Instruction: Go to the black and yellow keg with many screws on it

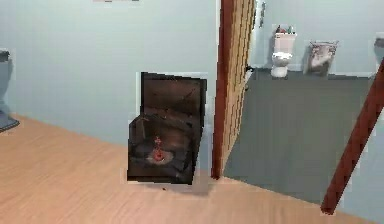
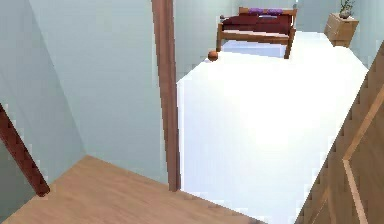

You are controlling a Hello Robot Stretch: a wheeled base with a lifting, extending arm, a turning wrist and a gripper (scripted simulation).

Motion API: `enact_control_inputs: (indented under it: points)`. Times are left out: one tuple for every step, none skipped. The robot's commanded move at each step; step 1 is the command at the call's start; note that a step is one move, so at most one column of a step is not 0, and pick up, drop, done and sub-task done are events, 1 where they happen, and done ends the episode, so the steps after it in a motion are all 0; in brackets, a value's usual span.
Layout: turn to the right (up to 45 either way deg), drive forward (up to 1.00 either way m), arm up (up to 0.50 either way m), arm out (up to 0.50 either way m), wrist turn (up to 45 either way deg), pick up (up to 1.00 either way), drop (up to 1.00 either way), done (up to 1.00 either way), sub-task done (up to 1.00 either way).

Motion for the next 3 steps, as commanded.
enact_control_inputs:
  points:
    - [0.0,0.05,0.0,0.0,0.0,0.0,0.0,0.0,0.0]
    - [-45.0,0.0,0.0,0.0,0.0,0.0,0.0,0.0,0.0]
    - [-36.0,0.0,0.0,0.0,0.0,0.0,0.0,0.0,0.0]
